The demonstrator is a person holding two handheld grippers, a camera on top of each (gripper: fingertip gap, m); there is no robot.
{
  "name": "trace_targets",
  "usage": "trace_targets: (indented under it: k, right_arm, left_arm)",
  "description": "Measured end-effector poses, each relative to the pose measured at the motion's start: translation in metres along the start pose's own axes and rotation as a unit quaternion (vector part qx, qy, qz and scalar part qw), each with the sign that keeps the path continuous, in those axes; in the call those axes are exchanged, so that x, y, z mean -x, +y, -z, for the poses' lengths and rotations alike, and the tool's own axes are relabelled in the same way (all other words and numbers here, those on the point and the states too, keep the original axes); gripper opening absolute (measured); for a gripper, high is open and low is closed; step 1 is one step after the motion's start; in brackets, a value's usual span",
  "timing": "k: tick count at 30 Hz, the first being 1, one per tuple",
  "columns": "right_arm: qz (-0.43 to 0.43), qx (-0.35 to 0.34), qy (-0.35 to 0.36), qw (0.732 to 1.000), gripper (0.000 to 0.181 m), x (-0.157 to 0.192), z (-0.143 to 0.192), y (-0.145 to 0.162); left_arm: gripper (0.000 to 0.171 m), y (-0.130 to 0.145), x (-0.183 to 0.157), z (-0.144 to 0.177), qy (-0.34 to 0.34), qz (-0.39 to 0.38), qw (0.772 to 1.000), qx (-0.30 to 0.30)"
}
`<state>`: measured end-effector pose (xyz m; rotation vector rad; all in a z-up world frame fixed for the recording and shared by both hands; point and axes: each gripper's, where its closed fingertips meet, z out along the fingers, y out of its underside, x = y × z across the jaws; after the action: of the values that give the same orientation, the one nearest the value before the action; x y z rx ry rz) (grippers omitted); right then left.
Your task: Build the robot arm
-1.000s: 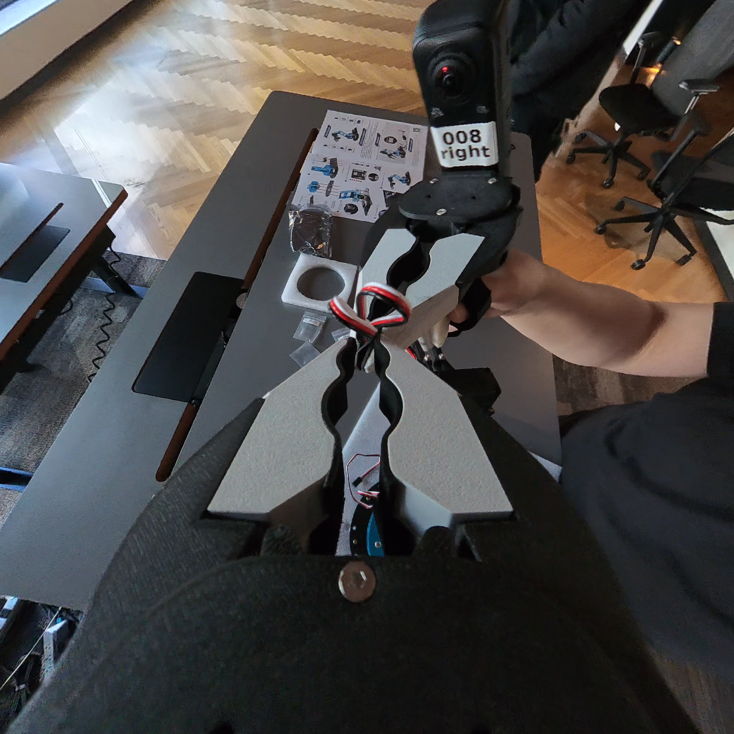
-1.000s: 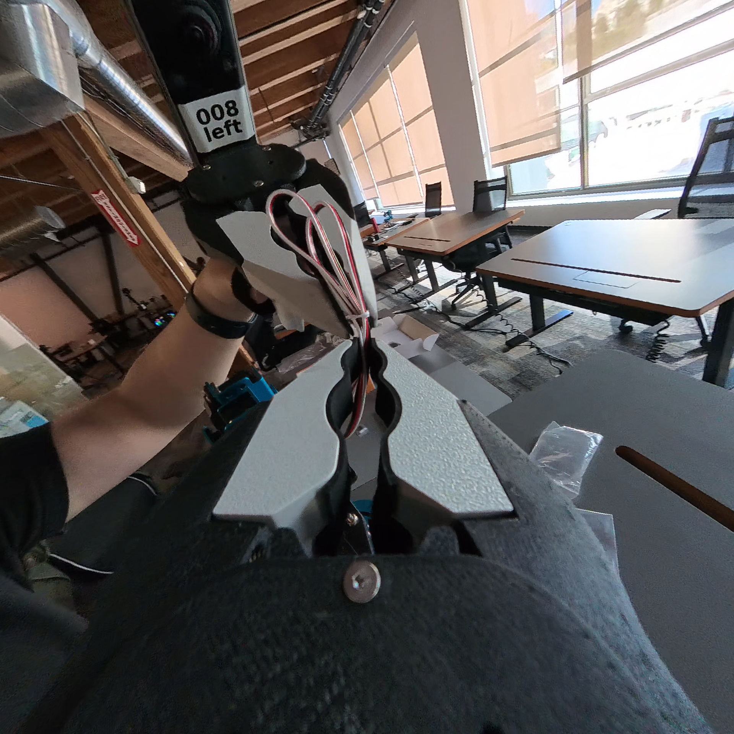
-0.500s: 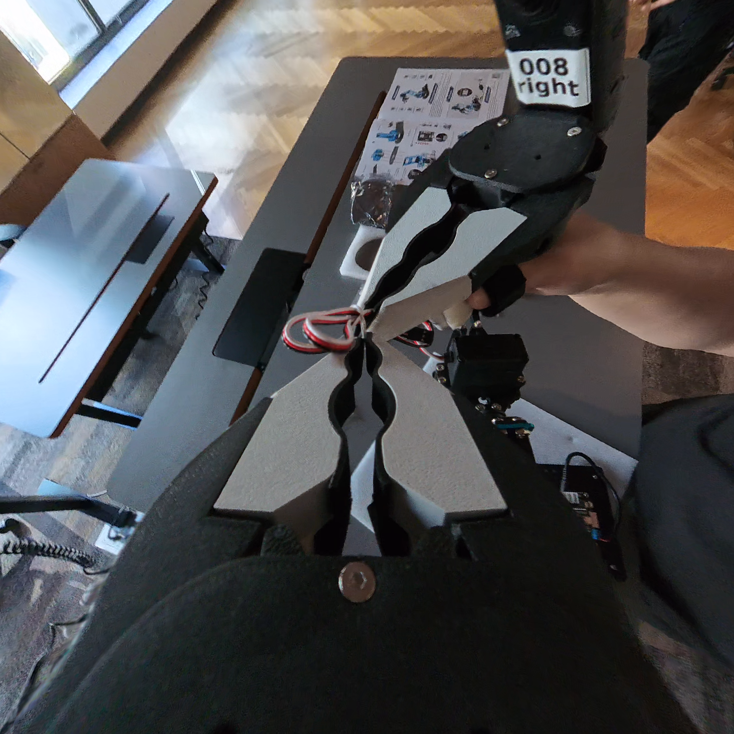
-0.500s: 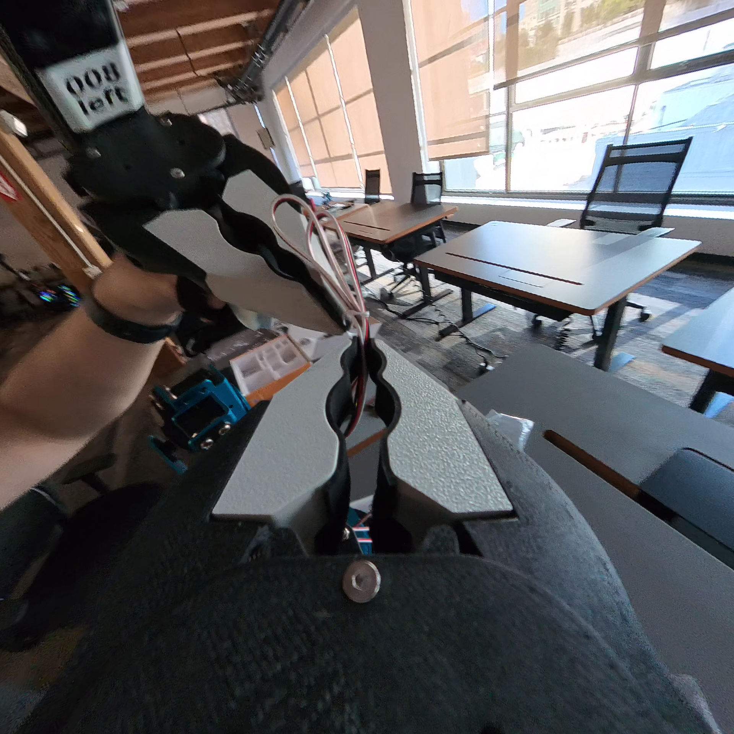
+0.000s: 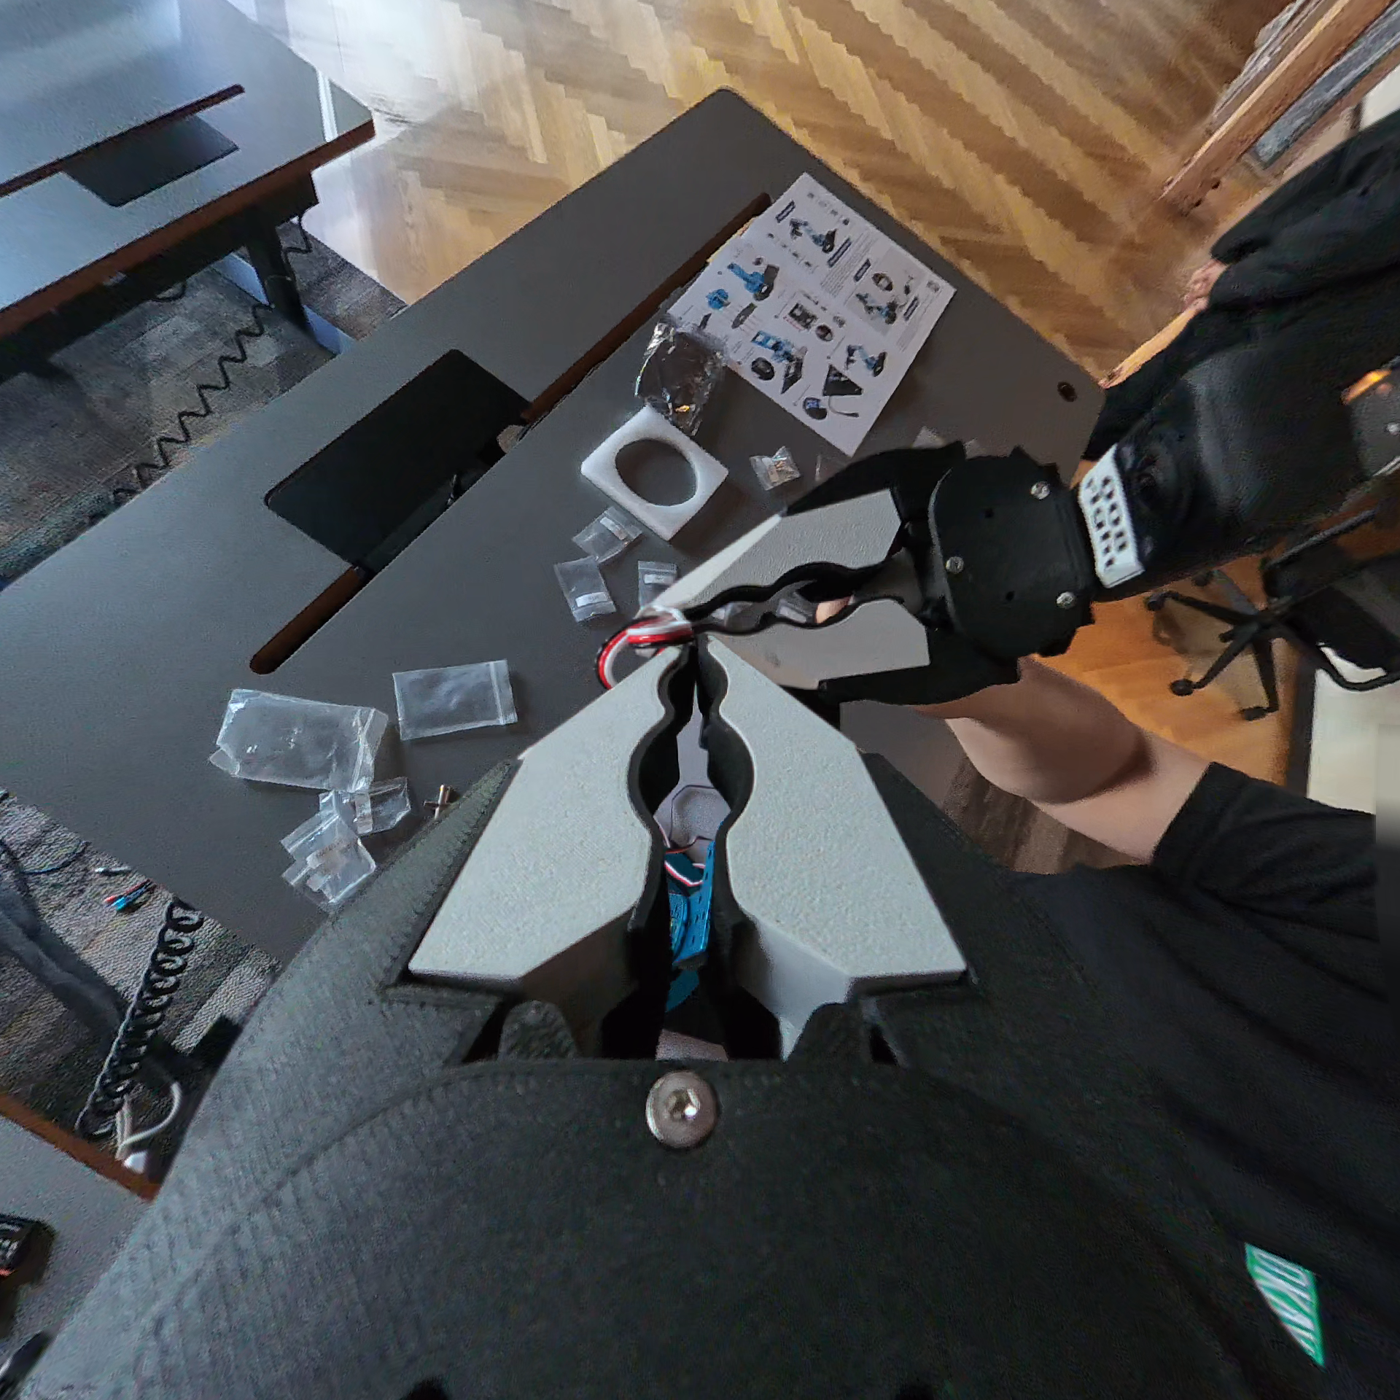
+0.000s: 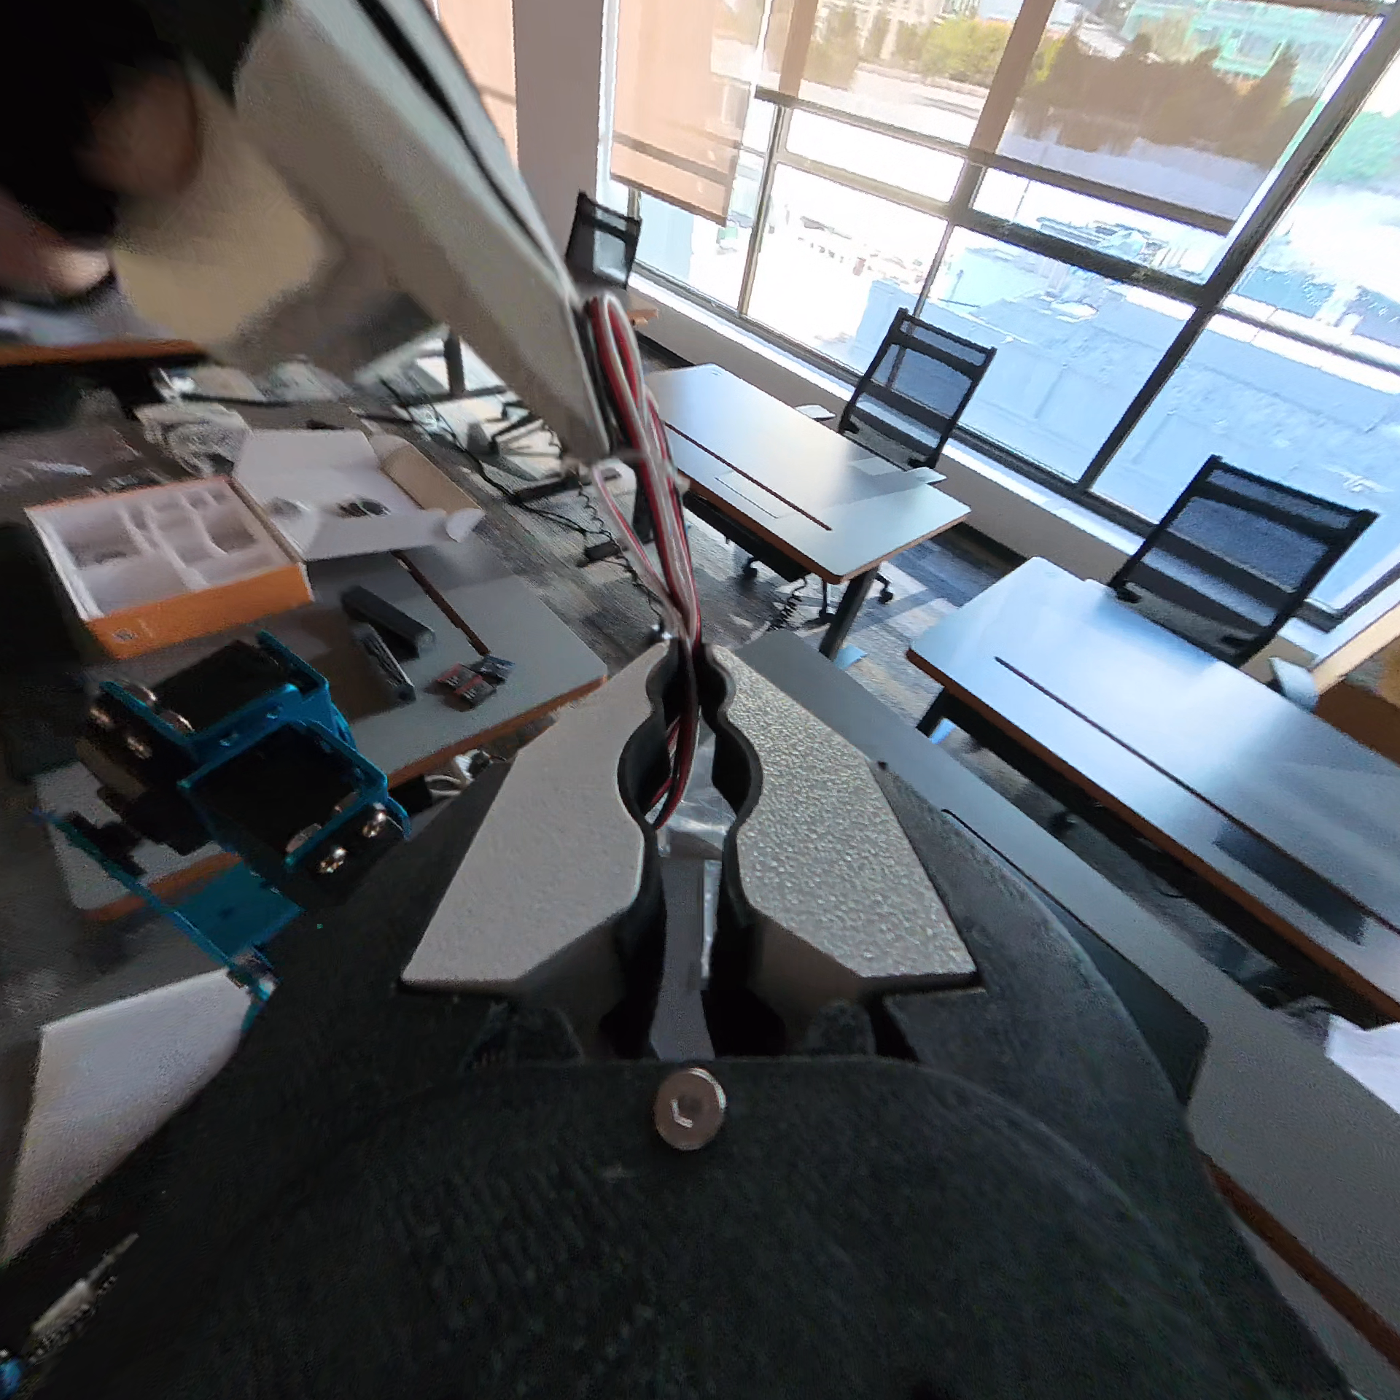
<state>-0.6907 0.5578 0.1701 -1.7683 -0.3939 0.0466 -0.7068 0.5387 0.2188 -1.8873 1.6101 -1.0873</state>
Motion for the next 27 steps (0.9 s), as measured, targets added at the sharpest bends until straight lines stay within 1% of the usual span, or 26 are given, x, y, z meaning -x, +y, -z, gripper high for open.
trace_targets:
  k: [4, 7, 9, 11, 12, 15, 17, 20, 22, 25, 27]
  right_arm:
    - [0.016, -0.003, -0.018, 1.000, 0.003, 0.006, 0.002, -0.004]
    - [0.009, -0.017, -0.040, 0.999, 0.003, 0.009, 0.005, -0.007]
    - [-0.006, -0.023, -0.043, 0.999, 0.003, 0.006, 0.008, -0.006]
    - [0.009, -0.014, -0.028, 0.999, 0.003, -0.002, 0.009, 0.001]
    - [0.016, -0.020, -0.030, 0.999, 0.003, -0.002, 0.010, 0.001]
    - [-0.006, -0.044, -0.046, 0.998, 0.003, -0.001, 0.016, -0.003]
    - [-0.020, -0.061, -0.055, 0.996, 0.003, -0.004, 0.019, -0.004]
    - [-0.060, -0.085, -0.075, 0.992, 0.005, -0.008, 0.023, -0.001]
    - [-0.110, -0.099, -0.093, 0.985, 0.009, -0.014, 0.026, 0.002]
    - [-0.186, -0.129, -0.154, 0.962, 0.008, -0.016, 0.033, 0.006]
    - [-0.247, -0.139, -0.174, 0.943, 0.009, -0.025, 0.035, 0.014]
  left_arm:
    - [0.000, -0.007, 0.002, 0.010, 0.025, 0.012, 0.999, 0.015]
    - [0.000, -0.009, 0.002, 0.014, 0.071, 0.048, 0.996, 0.010]
    - [0.000, -0.012, 0.005, 0.018, 0.107, 0.076, 0.991, -0.013]
    - [0.000, -0.020, 0.007, 0.026, 0.164, 0.123, 0.977, -0.051]
    - [0.000, -0.022, 0.011, 0.029, 0.178, 0.138, 0.972, -0.063]
    - [0.000, -0.015, 0.025, 0.028, 0.170, 0.129, 0.975, -0.065]
    - [0.000, -0.014, 0.022, 0.029, 0.185, 0.132, 0.971, -0.074]
    - [0.000, -0.009, 0.014, 0.030, 0.196, 0.121, 0.970, -0.078]
    - [0.000, -0.005, 0.004, 0.035, 0.206, 0.105, 0.969, -0.086]
    - [0.000, -0.001, -0.019, 0.055, 0.227, 0.074, 0.963, -0.127]
    - [0.000, 0.008, -0.038, 0.071, 0.243, 0.048, 0.957, -0.151]
